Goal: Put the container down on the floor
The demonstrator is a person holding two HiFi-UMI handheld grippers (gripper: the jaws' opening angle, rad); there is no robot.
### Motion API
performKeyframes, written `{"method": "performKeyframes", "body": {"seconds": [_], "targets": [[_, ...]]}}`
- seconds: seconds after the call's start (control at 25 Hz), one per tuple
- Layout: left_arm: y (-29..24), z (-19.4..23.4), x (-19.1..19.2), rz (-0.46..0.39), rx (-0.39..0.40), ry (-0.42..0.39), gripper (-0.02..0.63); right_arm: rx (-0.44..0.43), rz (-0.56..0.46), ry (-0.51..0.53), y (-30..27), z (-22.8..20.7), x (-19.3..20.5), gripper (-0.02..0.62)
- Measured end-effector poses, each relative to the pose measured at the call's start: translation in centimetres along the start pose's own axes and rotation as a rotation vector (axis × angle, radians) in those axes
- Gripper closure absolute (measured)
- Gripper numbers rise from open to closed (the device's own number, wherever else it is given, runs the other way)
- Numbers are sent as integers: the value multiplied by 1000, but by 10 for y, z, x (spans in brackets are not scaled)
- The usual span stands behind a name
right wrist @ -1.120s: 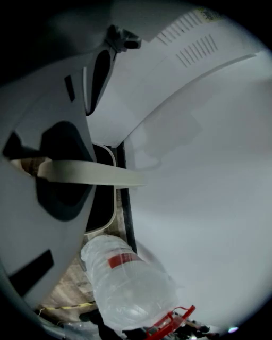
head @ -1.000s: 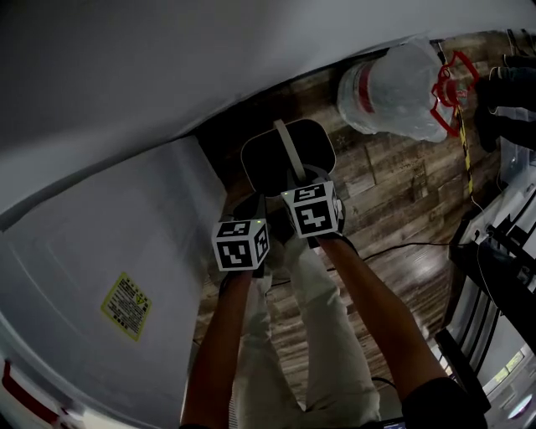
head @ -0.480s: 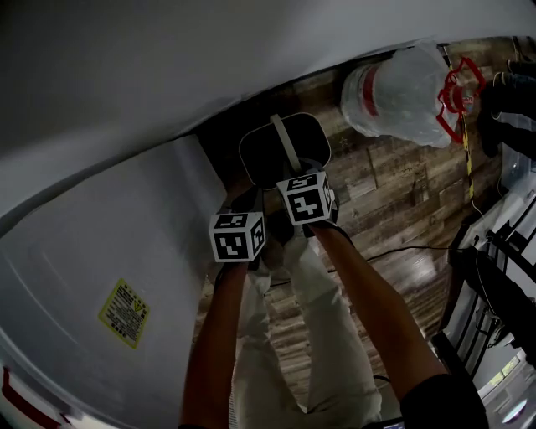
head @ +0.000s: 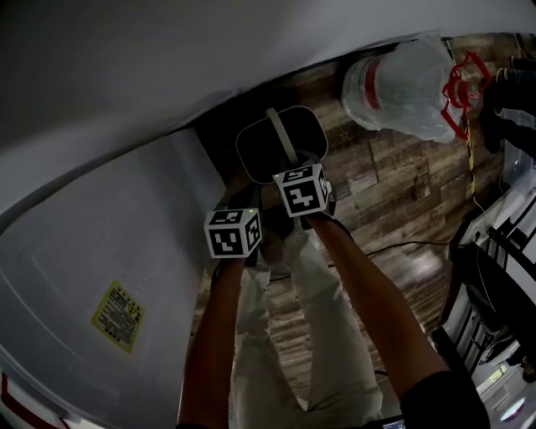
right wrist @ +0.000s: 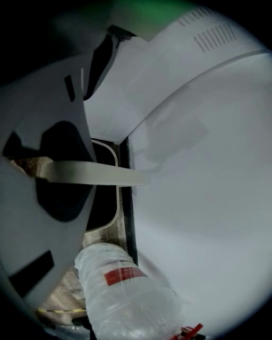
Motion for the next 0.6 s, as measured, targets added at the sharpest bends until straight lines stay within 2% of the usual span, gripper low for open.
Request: {"method": "performKeyframes", "body": {"seconds": [0.6], "targets": [[-1,-6,1,11,37,-5,586,13,11,-34,4,-5,15,561]]}}
Point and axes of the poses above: the fingertips, and each gripper's own axes: y backward along the fingers, z to its left, x out of its underside, the point moved 5 cm from there along y, backward along the fingers, and after that the axes turned 4 degrees about -x, right-handed, at the moved point
